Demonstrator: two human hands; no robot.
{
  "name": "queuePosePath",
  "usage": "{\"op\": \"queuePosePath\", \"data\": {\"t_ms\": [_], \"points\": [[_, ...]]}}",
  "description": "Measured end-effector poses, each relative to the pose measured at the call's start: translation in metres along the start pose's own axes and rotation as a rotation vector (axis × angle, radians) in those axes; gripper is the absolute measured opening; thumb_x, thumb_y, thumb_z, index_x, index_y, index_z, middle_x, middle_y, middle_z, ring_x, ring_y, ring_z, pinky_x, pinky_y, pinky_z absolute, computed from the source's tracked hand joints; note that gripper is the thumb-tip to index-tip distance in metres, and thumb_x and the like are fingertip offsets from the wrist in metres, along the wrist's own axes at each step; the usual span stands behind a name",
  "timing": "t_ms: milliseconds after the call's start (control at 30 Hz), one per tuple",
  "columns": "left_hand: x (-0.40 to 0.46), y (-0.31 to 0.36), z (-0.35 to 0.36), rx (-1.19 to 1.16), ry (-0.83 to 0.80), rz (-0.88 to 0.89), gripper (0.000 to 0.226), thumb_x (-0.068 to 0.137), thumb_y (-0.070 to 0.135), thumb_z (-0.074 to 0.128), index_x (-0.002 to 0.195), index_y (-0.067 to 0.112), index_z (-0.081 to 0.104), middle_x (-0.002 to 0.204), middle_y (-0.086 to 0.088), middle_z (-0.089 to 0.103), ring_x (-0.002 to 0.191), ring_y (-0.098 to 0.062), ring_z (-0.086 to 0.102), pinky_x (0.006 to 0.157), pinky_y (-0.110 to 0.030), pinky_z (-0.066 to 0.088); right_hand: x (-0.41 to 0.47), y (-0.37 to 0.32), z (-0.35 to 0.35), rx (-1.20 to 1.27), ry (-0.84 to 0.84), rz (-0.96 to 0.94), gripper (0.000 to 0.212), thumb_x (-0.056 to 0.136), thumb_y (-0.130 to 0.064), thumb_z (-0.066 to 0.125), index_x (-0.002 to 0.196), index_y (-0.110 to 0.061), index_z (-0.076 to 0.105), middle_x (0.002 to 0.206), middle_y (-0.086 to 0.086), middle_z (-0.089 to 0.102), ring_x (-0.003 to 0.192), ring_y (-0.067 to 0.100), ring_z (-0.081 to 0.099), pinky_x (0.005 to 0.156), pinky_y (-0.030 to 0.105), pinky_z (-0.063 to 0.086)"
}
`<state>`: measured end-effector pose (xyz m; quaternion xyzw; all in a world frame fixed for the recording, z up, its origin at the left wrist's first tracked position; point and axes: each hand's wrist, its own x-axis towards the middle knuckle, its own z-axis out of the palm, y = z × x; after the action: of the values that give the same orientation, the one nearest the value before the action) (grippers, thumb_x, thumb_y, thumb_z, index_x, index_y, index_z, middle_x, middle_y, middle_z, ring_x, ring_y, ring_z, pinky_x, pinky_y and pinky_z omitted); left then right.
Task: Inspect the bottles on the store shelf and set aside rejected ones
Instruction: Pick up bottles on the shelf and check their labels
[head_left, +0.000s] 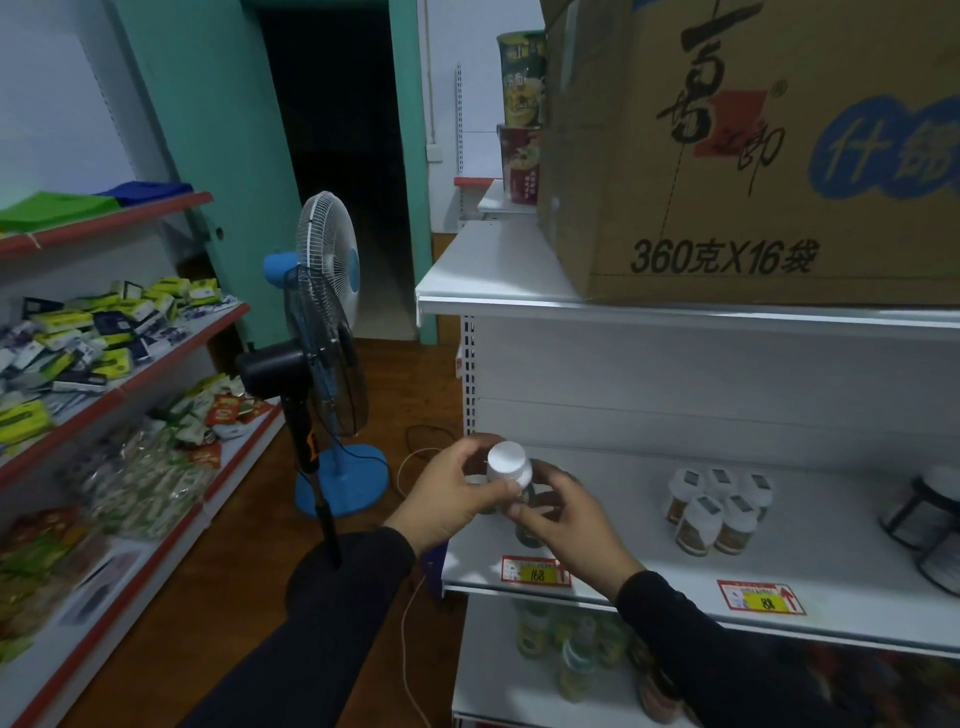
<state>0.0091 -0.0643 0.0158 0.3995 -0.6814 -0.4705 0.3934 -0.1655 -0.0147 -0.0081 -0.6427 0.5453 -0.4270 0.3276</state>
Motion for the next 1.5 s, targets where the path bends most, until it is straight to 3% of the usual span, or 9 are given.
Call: {"op": "queuePosePath", "data": {"t_ms": [100, 267, 567, 700, 833, 1033, 1233, 1367, 1500], "points": [[0.003, -0.012, 0.003, 0.003, 0.058, -0.027, 0.042, 0.079, 0.018, 0.079, 0.115, 0.028, 0.061, 0.113, 0.007, 0.068, 0.108, -0.009, 0.063, 0.091, -0.029, 0.052, 0.002, 0.011, -0.009, -0.204, 0.062, 0.025, 0.054, 0.086, -0.043, 0.068, 0.136, -0.032, 0.050, 0.124, -0.009, 0.053, 0.101, 0.003, 0.056, 0.089, 0.025, 0.052], [0.008, -0.038, 0.008, 0.083, 0.114, -0.119, 0.037, 0.082, 0.017, 0.076, 0.109, 0.034, 0.057, 0.112, 0.007, 0.065, 0.107, -0.012, 0.061, 0.091, -0.030, 0.050, -0.001, 0.044, -0.029, -0.471, 0.137, 0.039, 0.055, 0.092, -0.050, 0.058, 0.138, -0.022, 0.049, 0.135, 0.001, 0.053, 0.118, 0.015, 0.054, 0.097, 0.025, 0.044], [0.009, -0.076, 0.027, 0.184, 0.129, -0.275, 0.039, 0.086, 0.015, 0.072, 0.119, 0.025, 0.054, 0.115, 0.003, 0.060, 0.107, -0.013, 0.055, 0.086, -0.022, 0.041, -0.005, 0.107, -0.037, -0.785, -0.001, 0.201, 0.068, 0.095, -0.054, 0.046, 0.148, -0.012, 0.036, 0.153, 0.011, 0.038, 0.140, 0.025, 0.035, 0.112, 0.029, 0.028], [0.012, -0.087, 0.033, 0.238, 0.154, -0.263, 0.038, 0.085, 0.013, 0.072, 0.119, 0.020, 0.057, 0.120, -0.002, 0.058, 0.108, -0.014, 0.055, 0.081, -0.014, 0.039, -0.003, 0.123, -0.029, -0.880, -0.062, 0.243, 0.085, 0.087, -0.069, 0.020, 0.151, -0.014, 0.030, 0.159, 0.013, 0.027, 0.145, 0.028, 0.026, 0.118, 0.034, 0.019], [0.016, -0.091, 0.039, 0.240, 0.165, -0.276, 0.044, 0.086, 0.012, 0.071, 0.126, 0.021, 0.055, 0.125, -0.003, 0.057, 0.111, -0.014, 0.054, 0.093, -0.026, 0.042, -0.001, 0.135, -0.022, -0.885, -0.122, 0.281, 0.080, 0.091, -0.068, 0.024, 0.153, -0.018, 0.025, 0.162, 0.011, 0.018, 0.148, 0.028, 0.017, 0.120, 0.040, 0.012], [0.017, -0.092, 0.043, 0.291, 0.178, -0.279, 0.048, 0.087, 0.015, 0.069, 0.132, 0.022, 0.053, 0.126, -0.007, 0.059, 0.117, -0.022, 0.056, 0.102, -0.039, 0.047, -0.005, 0.145, -0.015, -0.948, -0.146, 0.294, 0.097, 0.075, -0.071, -0.001, 0.152, -0.019, 0.029, 0.161, 0.013, 0.021, 0.147, 0.031, 0.020, 0.119, 0.044, 0.013], [0.015, -0.084, 0.042, 0.337, 0.212, -0.240, 0.055, 0.086, 0.016, 0.070, 0.137, 0.019, 0.049, 0.125, 0.003, 0.051, 0.116, -0.014, 0.050, 0.100, -0.032, 0.043, -0.006, 0.148, -0.015, -0.949, -0.152, 0.298, 0.098, 0.074, -0.070, -0.006, 0.153, -0.020, 0.025, 0.162, 0.011, 0.017, 0.149, 0.030, 0.015, 0.119, 0.044, 0.009], [0.019, -0.073, 0.041, 0.510, 0.243, -0.096, 0.045, 0.088, 0.019, 0.067, 0.131, 0.014, 0.055, 0.126, -0.006, 0.055, 0.115, -0.020, 0.054, 0.094, -0.023, 0.039, -0.005, 0.149, -0.015, -0.945, -0.150, 0.290, 0.098, 0.075, -0.070, -0.004, 0.153, -0.019, 0.026, 0.162, 0.013, 0.018, 0.148, 0.031, 0.016, 0.119, 0.045, 0.010], [0.032, -0.066, 0.056, 0.736, 0.124, 0.077, 0.048, 0.086, 0.029, 0.068, 0.129, 0.010, 0.058, 0.128, -0.009, 0.059, 0.118, -0.027, 0.053, 0.098, -0.031, 0.042, -0.005, 0.148, -0.015, -0.942, -0.161, 0.300, 0.100, 0.072, -0.071, -0.008, 0.154, -0.021, 0.020, 0.163, 0.011, 0.013, 0.149, 0.029, 0.012, 0.120, 0.044, 0.007]]}}
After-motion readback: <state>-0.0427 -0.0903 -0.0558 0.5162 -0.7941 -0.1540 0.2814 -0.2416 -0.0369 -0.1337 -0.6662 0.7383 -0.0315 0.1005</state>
